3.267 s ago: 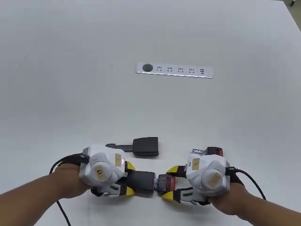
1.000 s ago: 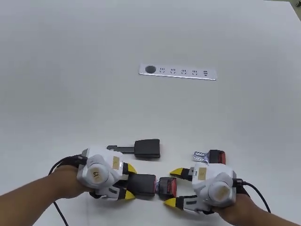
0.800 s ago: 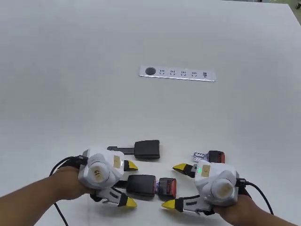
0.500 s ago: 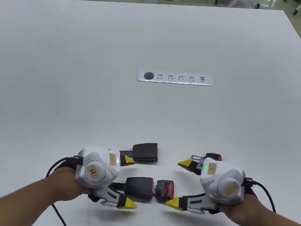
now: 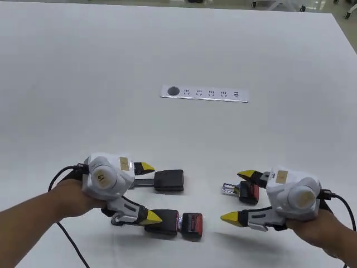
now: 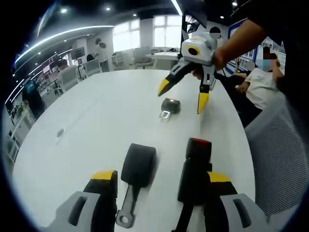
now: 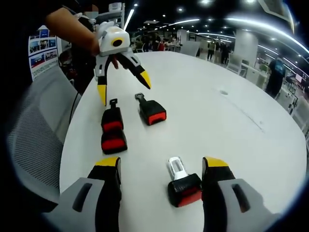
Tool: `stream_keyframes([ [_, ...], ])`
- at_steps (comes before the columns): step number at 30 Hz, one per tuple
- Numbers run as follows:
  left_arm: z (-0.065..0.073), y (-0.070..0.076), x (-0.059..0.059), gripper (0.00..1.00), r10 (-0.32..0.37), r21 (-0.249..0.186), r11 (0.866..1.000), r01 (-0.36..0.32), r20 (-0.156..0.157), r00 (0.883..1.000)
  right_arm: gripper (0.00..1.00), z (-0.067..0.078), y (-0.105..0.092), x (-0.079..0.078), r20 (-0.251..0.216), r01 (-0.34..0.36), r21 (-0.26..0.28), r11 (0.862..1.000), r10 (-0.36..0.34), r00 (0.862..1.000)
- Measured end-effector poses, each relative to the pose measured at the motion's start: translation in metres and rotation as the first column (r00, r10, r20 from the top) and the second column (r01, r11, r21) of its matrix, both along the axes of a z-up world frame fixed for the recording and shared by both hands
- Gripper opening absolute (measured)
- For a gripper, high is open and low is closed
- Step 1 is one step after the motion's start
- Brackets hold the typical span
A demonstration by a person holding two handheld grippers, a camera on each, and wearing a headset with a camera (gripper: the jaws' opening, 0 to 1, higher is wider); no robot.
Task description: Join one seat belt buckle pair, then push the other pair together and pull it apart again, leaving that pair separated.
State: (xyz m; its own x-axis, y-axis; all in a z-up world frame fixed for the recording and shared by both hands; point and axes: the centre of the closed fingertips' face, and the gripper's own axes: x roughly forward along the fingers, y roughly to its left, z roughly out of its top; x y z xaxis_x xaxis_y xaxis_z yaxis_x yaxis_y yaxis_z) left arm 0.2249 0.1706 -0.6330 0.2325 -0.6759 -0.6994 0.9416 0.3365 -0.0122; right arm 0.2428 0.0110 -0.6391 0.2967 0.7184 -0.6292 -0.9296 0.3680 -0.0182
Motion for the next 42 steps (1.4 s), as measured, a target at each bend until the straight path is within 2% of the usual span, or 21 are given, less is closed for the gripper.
stream_keyframes([
  [4,0.002,0.0,0.012,0.76,-0.001,0.009,1.0,0.001,0.01,1.0,0.71,-0.005,-0.011,0.011,-0.008,0.014,-0.017,1.0,-0.014,1.0],
  [9,-0.005,0.0,0.024,0.75,-0.011,0.031,0.999,0.011,0.021,1.0,0.73,-0.016,-0.026,0.017,-0.032,0.025,-0.043,0.999,-0.027,0.999],
  [16,-0.02,0.0,0.032,0.74,-0.024,0.058,0.998,0.024,0.004,1.0,0.73,-0.034,-0.038,0.018,-0.083,0.018,-0.071,0.997,-0.024,0.996],
  [22,-0.032,-0.002,0.038,0.71,-0.036,0.071,0.997,0.037,-0.017,0.999,0.7,-0.043,-0.04,0.02,-0.109,0.01,-0.08,0.997,-0.019,0.994],
  [24,-0.036,-0.003,0.04,0.71,-0.041,0.072,0.996,0.043,-0.025,0.999,0.68,-0.047,-0.042,0.02,-0.13,0.007,-0.082,0.997,-0.018,0.991],
  [30,-0.043,-0.008,0.043,0.66,-0.066,0.076,0.995,0.069,-0.036,0.997,0.65,-0.048,-0.041,0.017,-0.14,-0.009,-0.092,0.996,-0.004,0.99],
  [33,-0.047,-0.009,0.043,0.59,-0.075,0.067,0.995,0.077,-0.045,0.996,0.62,-0.05,-0.039,0.013,-0.157,-0.037,-0.088,0.995,0.023,0.987],
  [37,-0.055,-0.008,0.037,0.57,-0.111,0.079,0.99,0.116,-0.069,0.991,0.58,-0.054,-0.038,0.016,-0.159,-0.042,-0.1,0.994,0.026,0.987],
  [38,-0.059,-0.006,0.034,0.55,-0.156,0.113,0.98,0.162,-0.06,0.986,0.54,-0.054,-0.037,0.015,-0.163,-0.053,-0.096,0.994,0.037,0.986],
  [39,-0.058,-0.004,0.035,0.54,-0.171,0.13,0.976,0.173,-0.032,0.985,0.51,-0.055,-0.038,0.013,-0.16,-0.07,-0.105,0.992,0.052,0.986],
  [40,-0.056,-0.011,0.032,0.53,-0.166,0.091,0.981,0.17,-0.048,0.985,0.49,-0.057,-0.038,0.014,-0.143,-0.099,-0.122,0.988,0.081,0.986],
  [42,-0.057,-0.01,0.034,0.52,-0.161,0.1,0.981,0.165,-0.048,0.986,0.5,-0.059,-0.035,0.013,-0.151,-0.1,-0.108,0.989,0.083,0.985],
])
